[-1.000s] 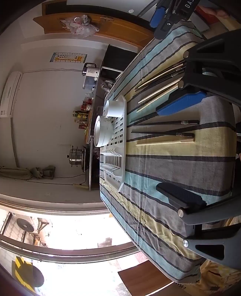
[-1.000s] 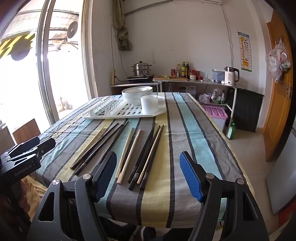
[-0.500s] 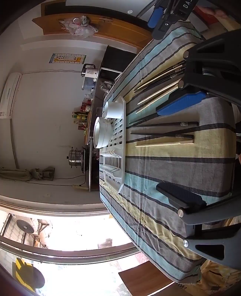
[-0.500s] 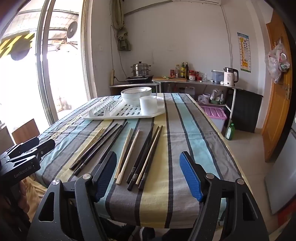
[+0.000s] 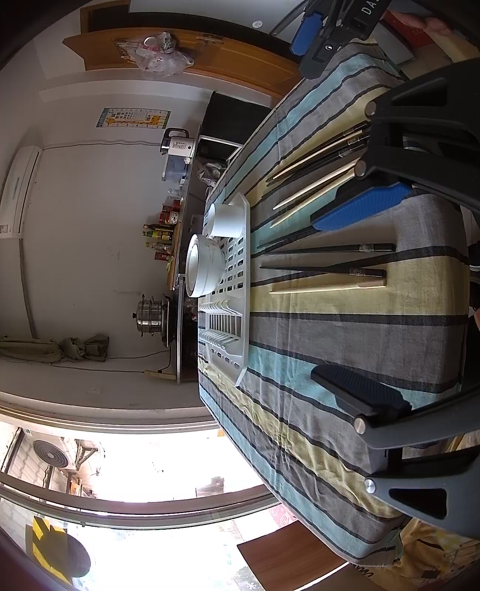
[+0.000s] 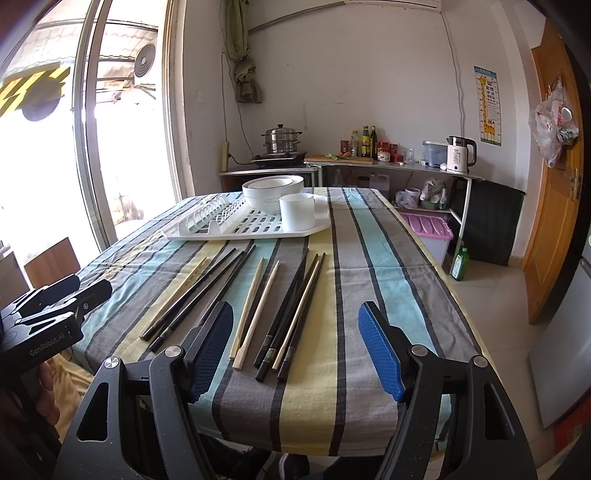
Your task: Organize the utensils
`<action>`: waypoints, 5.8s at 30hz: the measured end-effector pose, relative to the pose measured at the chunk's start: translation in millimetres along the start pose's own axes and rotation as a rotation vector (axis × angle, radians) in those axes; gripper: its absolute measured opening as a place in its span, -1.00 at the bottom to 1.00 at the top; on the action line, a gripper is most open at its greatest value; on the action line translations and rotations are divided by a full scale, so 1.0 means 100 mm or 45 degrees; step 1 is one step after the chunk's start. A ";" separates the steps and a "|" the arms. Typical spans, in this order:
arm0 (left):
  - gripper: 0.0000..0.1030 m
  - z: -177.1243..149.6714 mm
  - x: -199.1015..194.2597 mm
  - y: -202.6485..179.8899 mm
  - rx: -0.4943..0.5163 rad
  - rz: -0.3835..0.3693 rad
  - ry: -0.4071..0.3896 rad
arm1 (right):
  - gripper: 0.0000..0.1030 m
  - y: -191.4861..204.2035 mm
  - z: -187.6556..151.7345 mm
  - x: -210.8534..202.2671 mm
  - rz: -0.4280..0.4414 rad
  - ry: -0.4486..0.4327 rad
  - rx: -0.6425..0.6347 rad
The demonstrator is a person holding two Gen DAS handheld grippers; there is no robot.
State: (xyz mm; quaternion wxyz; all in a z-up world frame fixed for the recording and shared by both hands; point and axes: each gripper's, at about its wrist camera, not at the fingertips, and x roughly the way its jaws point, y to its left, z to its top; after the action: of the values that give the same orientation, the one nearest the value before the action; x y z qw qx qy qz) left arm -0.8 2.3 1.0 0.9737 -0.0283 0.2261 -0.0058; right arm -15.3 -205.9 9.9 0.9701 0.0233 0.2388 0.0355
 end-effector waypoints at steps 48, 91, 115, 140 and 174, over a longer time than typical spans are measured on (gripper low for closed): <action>0.50 0.01 -0.01 -0.03 -0.002 -0.002 0.002 | 0.37 0.01 0.04 -0.02 0.002 -0.006 -0.001; 0.00 0.48 1.73 0.03 0.117 -0.088 0.515 | -0.22 0.02 0.63 1.74 0.162 0.392 -0.034; -0.49 0.57 2.14 -0.03 0.165 -0.124 0.616 | -0.80 0.28 0.63 2.43 0.104 0.639 -0.164; -0.89 0.99 1.82 -0.10 0.216 -0.199 0.494 | -0.90 0.17 1.08 1.93 0.218 0.441 -0.052; -0.91 1.83 1.04 -0.10 0.176 -0.300 0.190 | -0.93 -0.03 1.65 1.11 0.242 0.105 -0.061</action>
State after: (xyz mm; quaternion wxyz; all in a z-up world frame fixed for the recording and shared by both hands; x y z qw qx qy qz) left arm 173.3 -0.6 119.7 0.9464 0.0131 0.2918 -0.1376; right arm 159.6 -204.8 104.8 0.9520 0.0212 0.2744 0.1342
